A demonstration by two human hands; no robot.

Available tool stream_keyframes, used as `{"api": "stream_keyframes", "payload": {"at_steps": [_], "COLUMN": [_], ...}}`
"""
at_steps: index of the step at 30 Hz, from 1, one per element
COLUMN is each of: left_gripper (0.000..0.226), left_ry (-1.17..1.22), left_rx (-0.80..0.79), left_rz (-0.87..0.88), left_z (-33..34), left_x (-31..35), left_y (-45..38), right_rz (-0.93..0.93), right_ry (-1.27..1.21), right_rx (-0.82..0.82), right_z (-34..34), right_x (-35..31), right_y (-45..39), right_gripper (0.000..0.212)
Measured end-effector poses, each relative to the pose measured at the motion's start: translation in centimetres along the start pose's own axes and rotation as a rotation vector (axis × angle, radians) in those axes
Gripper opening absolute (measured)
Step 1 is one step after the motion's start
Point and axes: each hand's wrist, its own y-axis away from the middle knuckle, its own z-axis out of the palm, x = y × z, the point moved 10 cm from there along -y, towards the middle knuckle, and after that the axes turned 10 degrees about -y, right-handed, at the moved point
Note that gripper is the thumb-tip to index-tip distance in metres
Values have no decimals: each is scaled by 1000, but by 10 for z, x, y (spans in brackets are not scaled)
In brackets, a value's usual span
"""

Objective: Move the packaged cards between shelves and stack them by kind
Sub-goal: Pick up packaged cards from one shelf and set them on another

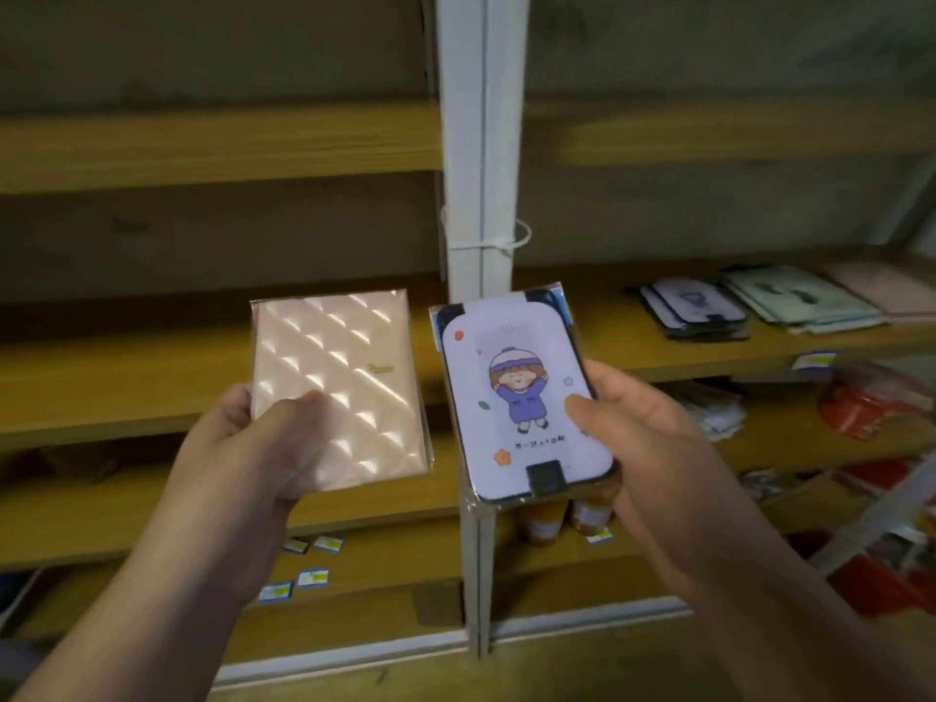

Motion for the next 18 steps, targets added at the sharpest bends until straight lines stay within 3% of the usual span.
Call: {"api": "stream_keyframes", "payload": {"at_steps": [3,7,12,18], "left_gripper": [35,50,42,36], "left_ry": [18,-77,-126,-124], "left_rx": [-20,-63,-160,-232], "left_rz": [-7,-25,-30,-92], "left_z": [44,104,181,259], "left_x": [-6,-7,-14,-45], "left_y": [24,47,50,20], "right_rz": [-11,-17,-19,-17], "right_ry": [-44,-99,-77,-108], "right_rx": [-27,11,134,301], "right_z": [-35,-83,-149,-232], "right_x": [-16,-31,-40,-42], "right_y": [25,50,59,49], "right_gripper": [30,37,26,27]}}
